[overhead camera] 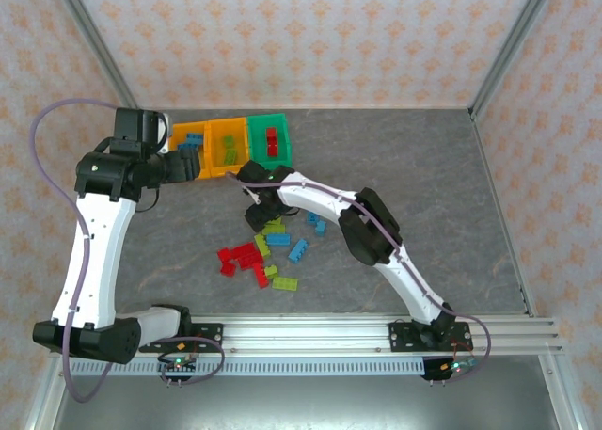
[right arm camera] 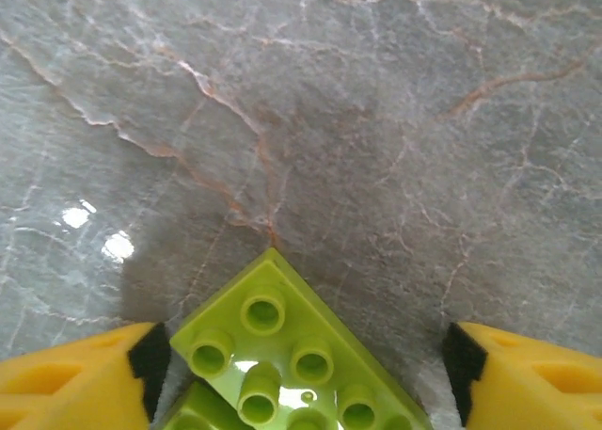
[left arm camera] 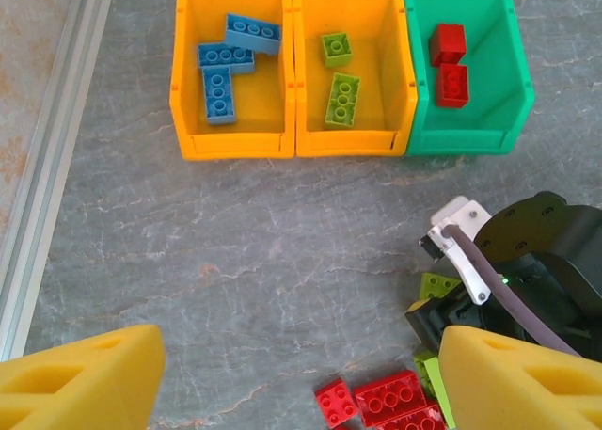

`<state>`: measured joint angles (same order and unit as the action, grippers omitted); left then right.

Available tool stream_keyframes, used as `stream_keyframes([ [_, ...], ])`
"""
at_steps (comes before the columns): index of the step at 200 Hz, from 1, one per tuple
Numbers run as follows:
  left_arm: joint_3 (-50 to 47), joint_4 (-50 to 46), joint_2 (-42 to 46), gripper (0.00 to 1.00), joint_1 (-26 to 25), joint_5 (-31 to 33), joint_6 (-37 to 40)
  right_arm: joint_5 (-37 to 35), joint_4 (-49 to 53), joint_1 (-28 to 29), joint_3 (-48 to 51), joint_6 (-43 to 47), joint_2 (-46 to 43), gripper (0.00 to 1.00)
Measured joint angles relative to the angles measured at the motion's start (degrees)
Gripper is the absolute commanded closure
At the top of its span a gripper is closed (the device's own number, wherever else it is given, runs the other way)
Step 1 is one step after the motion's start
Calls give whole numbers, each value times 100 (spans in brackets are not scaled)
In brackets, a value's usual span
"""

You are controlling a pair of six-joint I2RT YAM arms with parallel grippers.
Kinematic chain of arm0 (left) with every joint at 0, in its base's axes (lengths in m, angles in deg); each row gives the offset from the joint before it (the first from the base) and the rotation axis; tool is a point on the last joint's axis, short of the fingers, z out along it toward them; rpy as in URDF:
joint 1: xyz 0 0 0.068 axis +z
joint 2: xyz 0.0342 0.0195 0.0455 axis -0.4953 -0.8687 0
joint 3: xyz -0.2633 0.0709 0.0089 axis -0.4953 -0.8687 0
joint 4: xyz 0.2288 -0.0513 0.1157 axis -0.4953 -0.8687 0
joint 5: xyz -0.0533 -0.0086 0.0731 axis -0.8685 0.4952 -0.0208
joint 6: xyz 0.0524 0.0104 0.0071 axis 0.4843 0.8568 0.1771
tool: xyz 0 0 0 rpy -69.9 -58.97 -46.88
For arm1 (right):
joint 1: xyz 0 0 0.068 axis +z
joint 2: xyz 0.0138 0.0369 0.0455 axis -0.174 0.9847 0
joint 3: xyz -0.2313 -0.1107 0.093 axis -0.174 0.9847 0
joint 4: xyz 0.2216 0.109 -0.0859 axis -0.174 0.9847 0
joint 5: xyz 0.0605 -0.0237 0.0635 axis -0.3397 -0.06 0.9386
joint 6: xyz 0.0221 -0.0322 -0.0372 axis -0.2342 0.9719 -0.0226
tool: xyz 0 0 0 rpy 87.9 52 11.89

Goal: Sort the legos into containers by color

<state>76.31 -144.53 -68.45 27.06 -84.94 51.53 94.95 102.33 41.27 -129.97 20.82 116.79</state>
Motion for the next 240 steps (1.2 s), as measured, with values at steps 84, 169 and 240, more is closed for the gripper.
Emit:
stream_keyframes([
  [84,-157,76,-94,21,0,-173,-28,-782,240,-175,-39,-476,9,60],
  [169,-450,205,-90,20,0,-280,-199,-496,-98,-992,730,-994,-551,65],
  [240,-629,494,-70,20,0,-463,-643,511,-1628,-955,328,-2046,-1432,65],
])
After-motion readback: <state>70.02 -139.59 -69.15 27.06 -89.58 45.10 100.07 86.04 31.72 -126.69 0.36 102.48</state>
